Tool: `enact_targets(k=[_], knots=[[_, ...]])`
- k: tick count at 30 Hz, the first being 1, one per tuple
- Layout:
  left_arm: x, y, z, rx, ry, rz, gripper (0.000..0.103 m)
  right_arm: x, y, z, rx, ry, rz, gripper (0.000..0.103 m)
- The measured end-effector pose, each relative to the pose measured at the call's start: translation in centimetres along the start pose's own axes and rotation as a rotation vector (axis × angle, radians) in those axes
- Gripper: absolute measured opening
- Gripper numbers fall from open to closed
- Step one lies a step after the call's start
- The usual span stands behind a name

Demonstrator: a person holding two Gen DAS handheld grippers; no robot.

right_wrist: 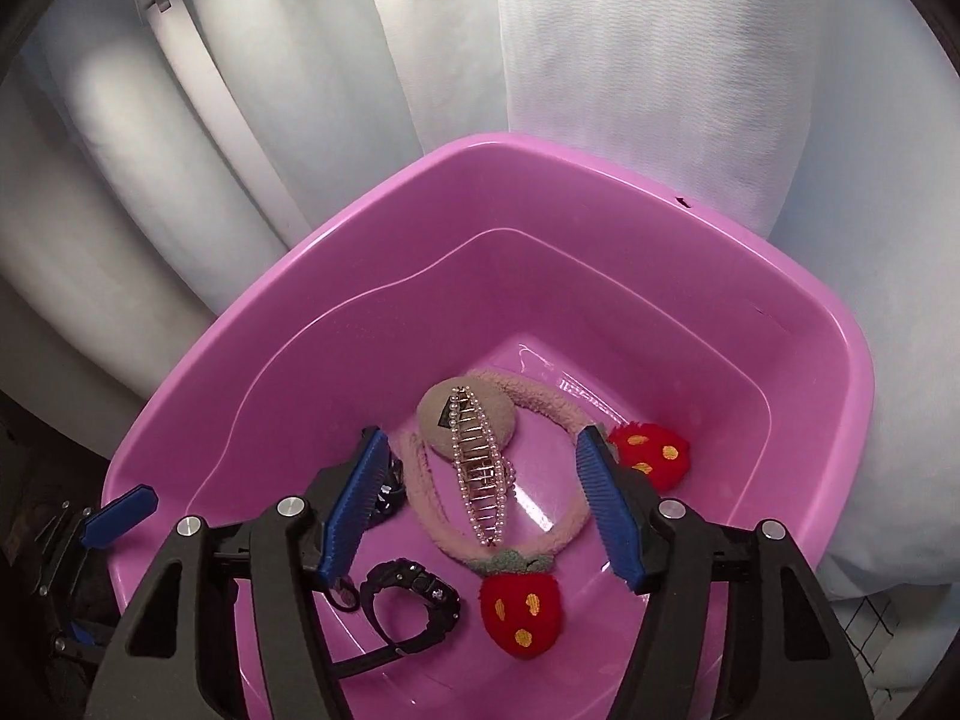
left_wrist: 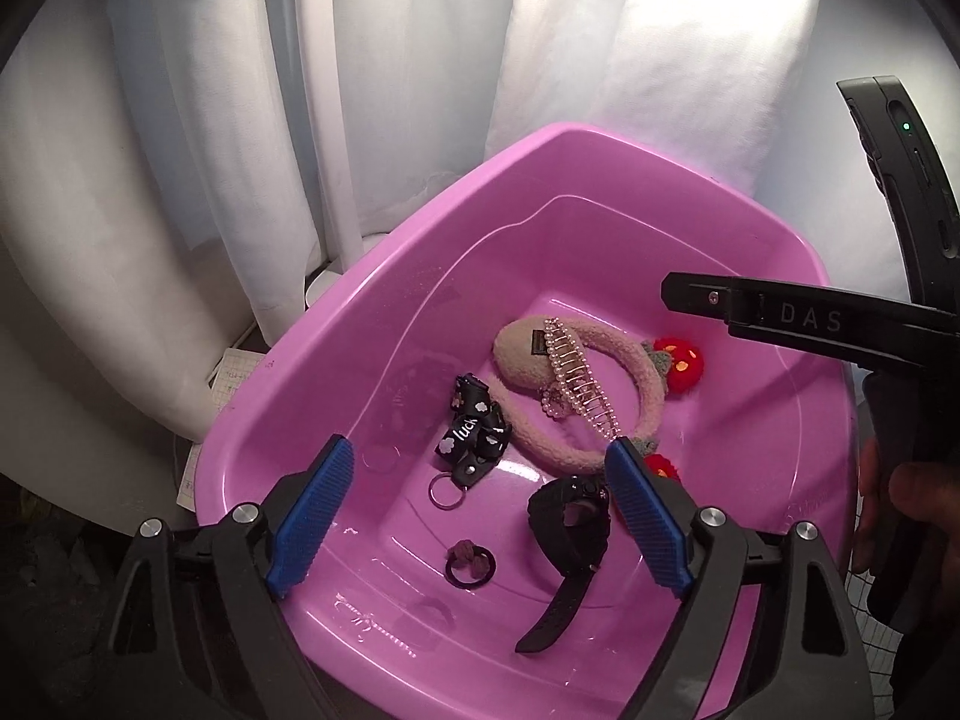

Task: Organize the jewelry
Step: 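Move both tools back toward the silver rings on the table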

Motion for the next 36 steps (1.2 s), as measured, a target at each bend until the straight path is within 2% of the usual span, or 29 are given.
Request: enact_targets(k=[8, 19, 21, 29, 36], knots=[[-0.1, 0.3, -1.0, 0.025, -0.001, 0.020, 0.091, -0.7, 0.9, -1.5, 0.048, -0.015, 0.005, 0.063], [-0.1, 0.6, -3.9, 0.097, 0.036, 0.048, 0.095, -1.7, 3.3, -7.4, 0.213, -0.016, 0.073, 0.065], [0.2, 0.6, -4.7, 0.117, 0.047, 0.060, 0.096, -1.4, 4.2, -8.7, 0.244, -0.011, 0.099, 0.068], [3.3, 1.8, -7.0, 0.153, 0.140, 0.129, 0.097, 0.6, 10.9, -14.7, 0.361, 0.083, 0.198, 0.072], [8.0, 5.0, -8.6, 0.151, 0.242, 0.192, 0.097, 4.2, 20.5, -20.2, 0.369, 0.220, 0.306, 0.072]])
Point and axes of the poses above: each gripper's, at about its wrist camera, not at the fingertips, and z roughly the way its jaws point, x to its right, y to its underside, the point moved 3 cm from there along z, roughly the way its jaws point, and after that the axes turned 11 degrees about -z, right-handed, at the moved point
